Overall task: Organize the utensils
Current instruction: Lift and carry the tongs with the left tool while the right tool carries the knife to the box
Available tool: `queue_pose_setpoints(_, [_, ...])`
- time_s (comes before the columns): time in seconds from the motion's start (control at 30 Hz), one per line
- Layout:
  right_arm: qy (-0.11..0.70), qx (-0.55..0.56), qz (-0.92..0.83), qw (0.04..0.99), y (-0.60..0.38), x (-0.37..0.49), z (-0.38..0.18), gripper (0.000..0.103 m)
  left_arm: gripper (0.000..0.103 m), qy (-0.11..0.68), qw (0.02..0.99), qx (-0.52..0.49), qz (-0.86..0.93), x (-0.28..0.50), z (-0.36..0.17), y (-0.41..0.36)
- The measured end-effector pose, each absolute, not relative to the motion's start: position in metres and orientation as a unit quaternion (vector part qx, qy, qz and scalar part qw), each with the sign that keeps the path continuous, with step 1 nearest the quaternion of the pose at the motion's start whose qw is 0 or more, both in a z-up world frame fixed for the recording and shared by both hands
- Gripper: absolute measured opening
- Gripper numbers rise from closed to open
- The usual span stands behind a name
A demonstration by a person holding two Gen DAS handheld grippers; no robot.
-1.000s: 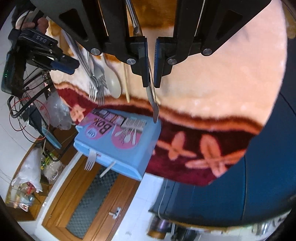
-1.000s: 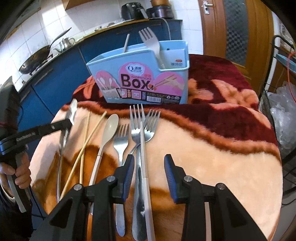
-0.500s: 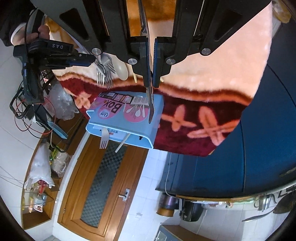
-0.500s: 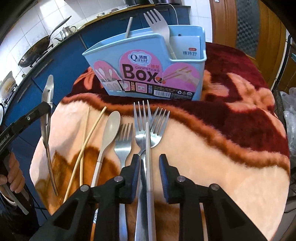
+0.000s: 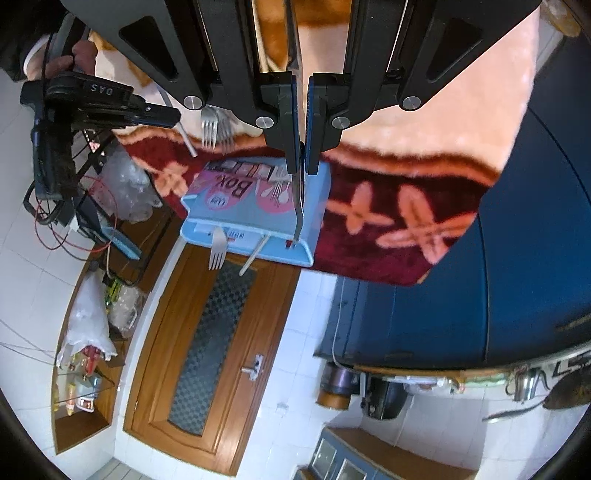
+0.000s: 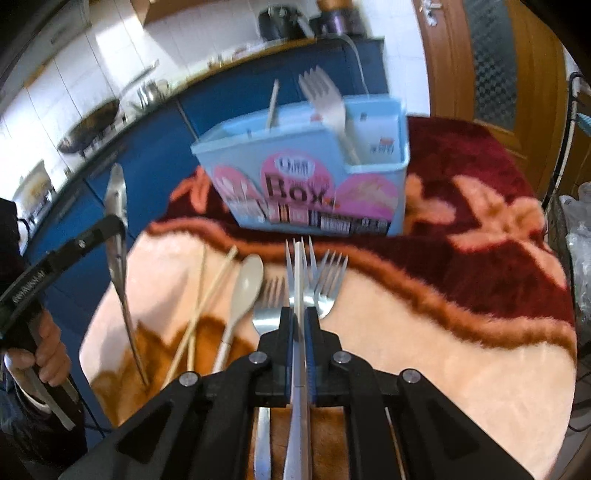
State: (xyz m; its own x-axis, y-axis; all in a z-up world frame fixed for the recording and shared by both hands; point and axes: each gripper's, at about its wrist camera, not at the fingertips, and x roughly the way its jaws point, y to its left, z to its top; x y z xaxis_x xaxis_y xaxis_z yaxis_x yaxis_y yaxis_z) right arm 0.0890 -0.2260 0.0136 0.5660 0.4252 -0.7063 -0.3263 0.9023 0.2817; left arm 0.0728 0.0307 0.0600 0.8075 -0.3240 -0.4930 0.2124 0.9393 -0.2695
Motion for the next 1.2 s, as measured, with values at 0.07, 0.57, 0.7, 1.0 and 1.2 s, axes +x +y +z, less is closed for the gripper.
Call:
queue_pose_setpoints(0.07, [0.388,0.065,0.21,0.895,-0.229,0.082,0.019,0.008,0.003,0.259,0.95,-0.102,-0.139,0.071,0.066,0.03])
queue_pose_setpoints(0.57, [0.242,0.097,0.178,0.949,-0.253,0.061,0.046,0.008,0.002,0.16,0.974,-0.109,-0.122,0.093,0.115,0.016])
queue_pose_setpoints(0.7, [0.236,0.104,0.176,0.95,-0.258,0.063,0.045,0.008,0.002,0.119,0.983,-0.092,-0.103,0.1,0.133,0.009])
queue_pose_setpoints(1.0, [0.225,0.113,0.166,0.953,-0.269,0.066,0.044,0.008,0.002,0.073,0.99,-0.089,-0.085,0.119,0.166,0.01])
queue_pose_setpoints(1.2, [0.224,0.119,0.163,0.954,-0.273,0.068,0.044,0.008,0.002,0.078,0.991,-0.081,-0.07,0.141,0.157,0.007])
